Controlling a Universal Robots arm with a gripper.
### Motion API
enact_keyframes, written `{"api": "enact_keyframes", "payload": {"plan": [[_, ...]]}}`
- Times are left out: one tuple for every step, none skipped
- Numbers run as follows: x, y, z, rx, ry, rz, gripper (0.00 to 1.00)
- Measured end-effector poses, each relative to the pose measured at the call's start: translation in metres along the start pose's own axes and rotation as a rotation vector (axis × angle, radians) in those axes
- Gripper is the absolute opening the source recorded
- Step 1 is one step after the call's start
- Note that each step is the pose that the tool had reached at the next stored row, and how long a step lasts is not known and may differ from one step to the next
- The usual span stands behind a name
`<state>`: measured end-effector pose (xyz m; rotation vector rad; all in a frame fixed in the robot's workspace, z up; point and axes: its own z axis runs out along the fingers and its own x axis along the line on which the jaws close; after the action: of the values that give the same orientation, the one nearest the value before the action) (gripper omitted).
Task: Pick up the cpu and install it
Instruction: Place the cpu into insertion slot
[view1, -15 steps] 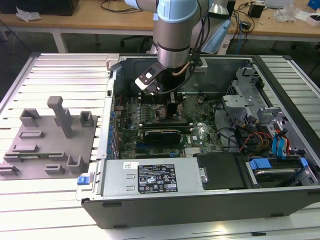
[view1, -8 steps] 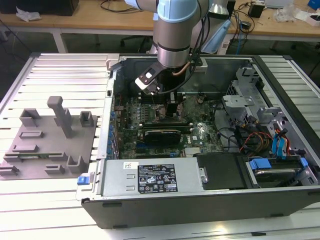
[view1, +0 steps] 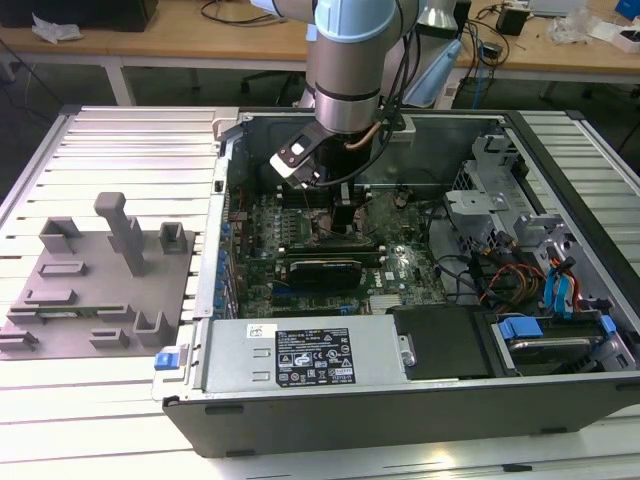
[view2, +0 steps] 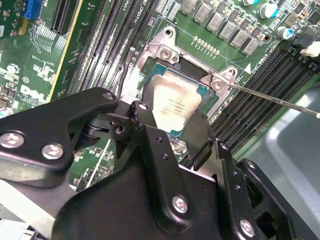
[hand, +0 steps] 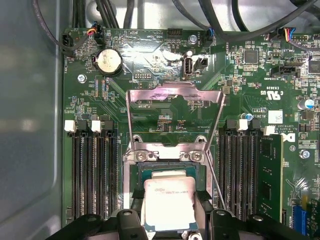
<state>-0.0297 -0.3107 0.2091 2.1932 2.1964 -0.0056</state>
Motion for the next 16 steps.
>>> {"api": "enact_keyframes", "payload": {"plan": [[0.0,0.0,0.0005,0.0001,-0.0001,0.0,0.51],[0.0,-0.0001,0.0016,0.0,-0.0001,0.0,0.51],[0.0001,-0.0001,0.0026,0.0,0.0,0.0,0.51],[0.0001,-0.0002,0.0034,0.0001,-0.0033,0.0,0.51],[0.0001,-0.0002,0.0046,0.0,-0.007,0.0,0.51],[0.0001,-0.0002,0.0052,0.0001,-0.0091,0.0,0.51],[0.0001,-0.0003,0.0056,0.0002,-0.0114,0.0,0.51],[0.0002,-0.0002,0.0059,0.0002,-0.0127,0.0,0.51],[0.0001,-0.0002,0.0062,0.0003,-0.0133,-0.001,0.51],[0.0001,-0.0003,0.0067,0.0002,-0.0135,-0.001,0.51],[0.0001,-0.0003,0.0068,0.0003,-0.0137,0.0,0.51],[0.0002,-0.0003,0.0068,0.0002,-0.0137,0.0,0.51],[0.0002,-0.0003,0.0069,0.0001,-0.0135,0.0,0.51],[0.0002,-0.0003,0.0069,0.0001,-0.0135,0.0,0.51],[0.0002,-0.0003,0.007,0.0001,-0.0135,0.0,0.51],[0.0002,-0.0003,0.007,0.0001,-0.0135,0.0,0.51]]}}
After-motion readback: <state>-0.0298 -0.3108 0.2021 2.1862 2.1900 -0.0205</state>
